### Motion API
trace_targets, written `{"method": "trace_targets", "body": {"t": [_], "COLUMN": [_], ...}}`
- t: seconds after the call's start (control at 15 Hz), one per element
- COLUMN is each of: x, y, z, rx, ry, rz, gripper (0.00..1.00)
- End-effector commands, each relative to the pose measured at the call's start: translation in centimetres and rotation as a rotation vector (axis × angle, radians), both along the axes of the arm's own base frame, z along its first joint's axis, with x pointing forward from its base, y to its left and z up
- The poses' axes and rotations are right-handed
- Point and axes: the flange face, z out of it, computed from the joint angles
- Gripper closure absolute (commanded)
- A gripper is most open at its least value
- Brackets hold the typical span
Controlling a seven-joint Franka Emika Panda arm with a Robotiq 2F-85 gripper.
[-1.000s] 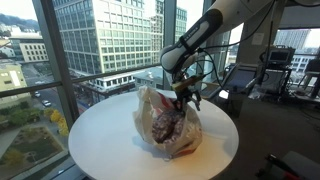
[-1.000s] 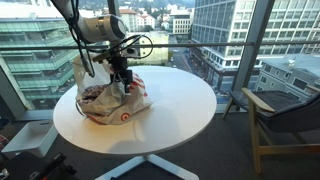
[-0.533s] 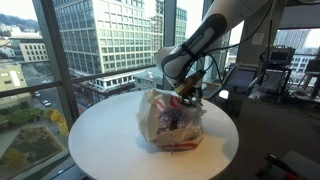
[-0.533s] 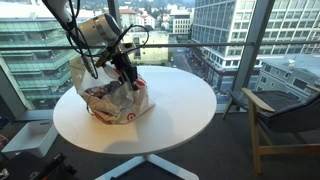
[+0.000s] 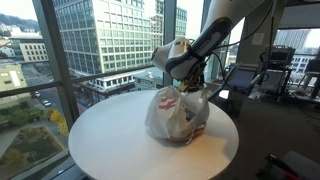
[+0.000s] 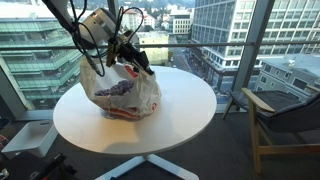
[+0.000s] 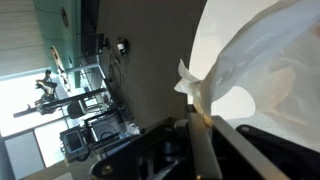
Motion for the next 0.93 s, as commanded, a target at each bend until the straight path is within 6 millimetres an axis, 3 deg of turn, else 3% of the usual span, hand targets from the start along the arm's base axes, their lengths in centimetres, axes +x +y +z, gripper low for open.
{"method": "trace_targets", "body": {"t": [0.0,0.27,0.4,0.53,0.87], "x": [0.6,0.2,-0.1,-0.2,-0.8], "y": [0.4,1.7,2.4,2.6,1.7], "z": [5.8,12.4,14.7,14.8,10.4], "rx": [-0.139,-0.224,-0.23,-0.231,-0.238], "ry": [-0.144,-0.3,-0.353,-0.35,-0.233], "rz": [0.019,0.035,0.03,0.02,-0.02], "gripper": [0.99,0.98,0.99,0.99,0.98]}}
